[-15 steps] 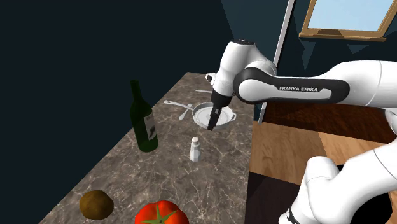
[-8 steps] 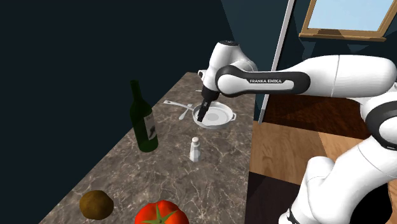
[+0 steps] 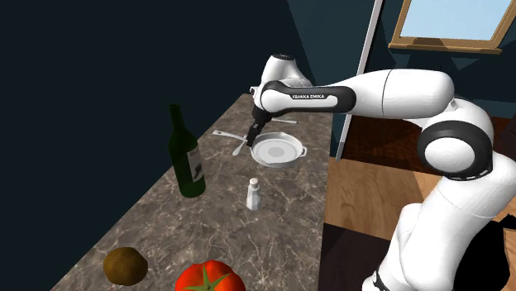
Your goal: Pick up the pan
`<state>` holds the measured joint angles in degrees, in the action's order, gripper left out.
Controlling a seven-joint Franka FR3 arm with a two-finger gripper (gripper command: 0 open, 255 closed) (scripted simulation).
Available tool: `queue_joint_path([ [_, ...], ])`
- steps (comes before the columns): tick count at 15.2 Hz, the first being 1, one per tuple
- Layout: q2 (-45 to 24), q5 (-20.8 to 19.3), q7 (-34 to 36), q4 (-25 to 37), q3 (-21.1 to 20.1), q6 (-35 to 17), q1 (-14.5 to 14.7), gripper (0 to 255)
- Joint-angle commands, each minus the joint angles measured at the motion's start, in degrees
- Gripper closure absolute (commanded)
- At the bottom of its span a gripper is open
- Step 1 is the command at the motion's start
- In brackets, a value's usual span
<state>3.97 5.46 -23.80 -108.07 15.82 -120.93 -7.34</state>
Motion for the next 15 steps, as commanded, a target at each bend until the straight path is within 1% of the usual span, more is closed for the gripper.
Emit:
queue_joint_path([
  [1,-4.1,2.0,-1.7,4.1,1.2,-0.1,-0.8,0],
  [6,-13.7,6.9,-4.7,13.9,2.8,0.2,-3.4,0],
  [13,-14.2,7.7,-5.8,9.2,2.5,-4.9,-3.4,0],
  [15,-14.2,7.8,-5.9,8.8,2.5,-5.3,-3.4,0],
])
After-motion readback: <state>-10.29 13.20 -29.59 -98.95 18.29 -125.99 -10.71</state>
